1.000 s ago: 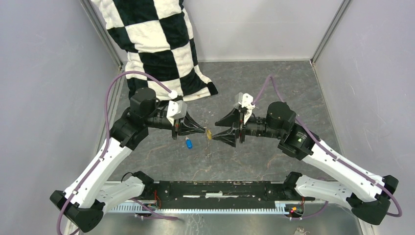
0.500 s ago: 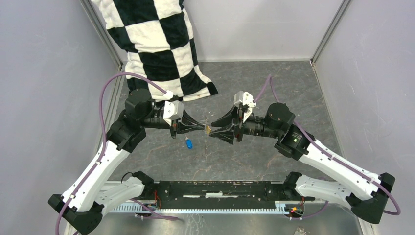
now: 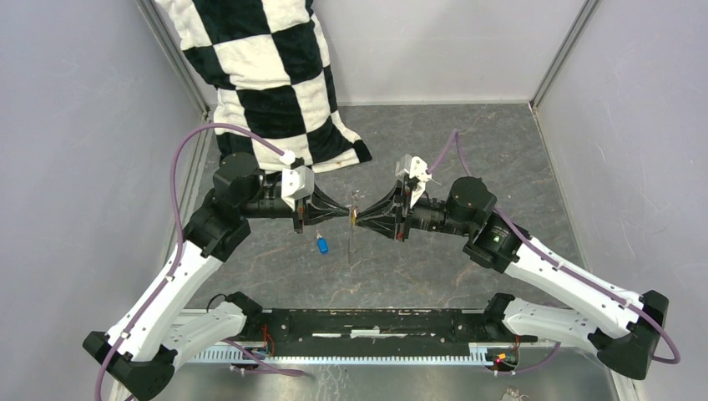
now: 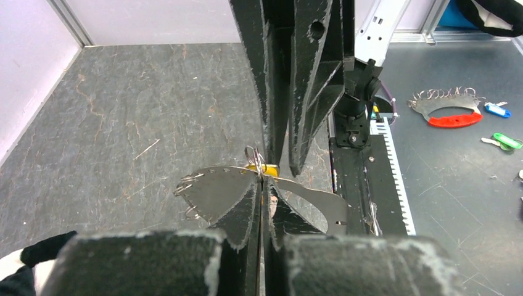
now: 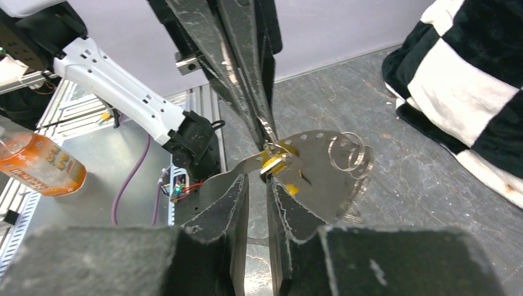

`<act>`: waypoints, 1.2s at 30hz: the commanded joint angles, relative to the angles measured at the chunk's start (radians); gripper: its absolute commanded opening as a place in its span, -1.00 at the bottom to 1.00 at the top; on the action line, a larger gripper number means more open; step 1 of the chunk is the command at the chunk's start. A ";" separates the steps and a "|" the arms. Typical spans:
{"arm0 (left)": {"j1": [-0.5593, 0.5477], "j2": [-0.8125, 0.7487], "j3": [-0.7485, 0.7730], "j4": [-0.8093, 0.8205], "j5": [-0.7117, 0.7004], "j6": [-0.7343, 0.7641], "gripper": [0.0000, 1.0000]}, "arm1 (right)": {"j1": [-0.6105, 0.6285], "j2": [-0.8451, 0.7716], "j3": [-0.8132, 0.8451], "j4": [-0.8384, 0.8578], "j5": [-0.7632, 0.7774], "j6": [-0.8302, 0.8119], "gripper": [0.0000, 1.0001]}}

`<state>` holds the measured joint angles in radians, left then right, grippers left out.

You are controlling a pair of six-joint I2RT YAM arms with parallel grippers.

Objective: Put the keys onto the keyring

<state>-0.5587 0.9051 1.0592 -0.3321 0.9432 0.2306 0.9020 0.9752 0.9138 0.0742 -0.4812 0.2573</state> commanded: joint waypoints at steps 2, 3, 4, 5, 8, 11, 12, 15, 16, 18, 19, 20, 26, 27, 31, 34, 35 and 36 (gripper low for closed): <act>-0.002 -0.027 0.002 0.080 -0.011 -0.052 -0.96 | 0.001 0.011 0.007 0.039 0.063 0.005 -0.49; -0.001 -0.030 0.001 0.083 -0.020 -0.054 -0.96 | 0.000 0.011 0.004 0.039 0.073 0.007 -0.43; -0.001 -0.032 -0.001 0.089 -0.023 -0.059 -0.96 | 0.000 0.010 0.000 0.042 0.086 0.011 -0.37; -0.001 -0.034 -0.004 0.096 -0.028 -0.063 -0.96 | 0.000 0.009 -0.007 0.052 0.094 0.015 -0.35; -0.001 -0.038 -0.017 0.112 -0.037 -0.072 -0.96 | 0.001 0.000 -0.027 0.086 0.111 0.033 -0.34; -0.002 -0.038 -0.021 0.114 -0.043 -0.073 -0.96 | 0.002 0.000 -0.041 0.122 0.106 0.055 -0.34; -0.001 -0.038 -0.022 0.113 -0.045 -0.073 -0.96 | 0.001 0.002 -0.044 0.130 0.100 0.060 -0.35; -0.001 -0.038 -0.022 0.114 -0.047 -0.074 -0.96 | 0.002 0.007 -0.043 0.131 0.103 0.060 -0.67; -0.001 -0.039 -0.023 0.113 -0.049 -0.073 -0.96 | 0.001 0.006 -0.044 0.129 0.111 0.055 -0.78; -0.001 -0.041 -0.026 0.115 -0.053 -0.070 -0.96 | 0.002 -0.002 -0.045 0.122 0.121 0.046 -0.94; -0.001 -0.043 -0.027 0.116 -0.057 -0.070 -0.96 | 0.001 -0.004 -0.047 0.119 0.122 0.044 -0.98; -0.001 -0.046 -0.030 0.119 -0.061 -0.069 -0.96 | 0.001 -0.009 -0.047 0.113 0.123 0.041 -0.99; -0.001 -0.060 -0.058 0.160 -0.095 -0.077 -0.96 | 0.002 -0.024 -0.043 0.056 0.114 0.022 -0.99; -0.001 -0.060 -0.059 0.164 -0.097 -0.080 -0.96 | 0.001 -0.026 -0.043 0.047 0.112 0.018 -0.99; -0.001 -0.066 -0.066 0.180 -0.113 -0.081 -0.96 | 0.002 -0.045 -0.044 0.013 0.109 0.007 -0.99; -0.001 -0.070 -0.071 0.191 -0.118 -0.087 -0.96 | 0.001 -0.049 -0.047 -0.003 0.102 0.005 -0.99; -0.001 -0.070 -0.071 0.193 -0.117 -0.089 -0.96 | 0.001 -0.046 -0.046 -0.006 0.096 0.003 -0.99; -0.001 -0.070 -0.071 0.195 -0.117 -0.090 -0.96 | 0.001 -0.043 -0.044 -0.009 0.086 0.003 -0.99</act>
<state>-0.5587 0.8543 0.9852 -0.2192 0.8413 0.1936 0.9024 0.9440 0.8684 0.0795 -0.3737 0.2790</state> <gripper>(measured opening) 0.025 0.014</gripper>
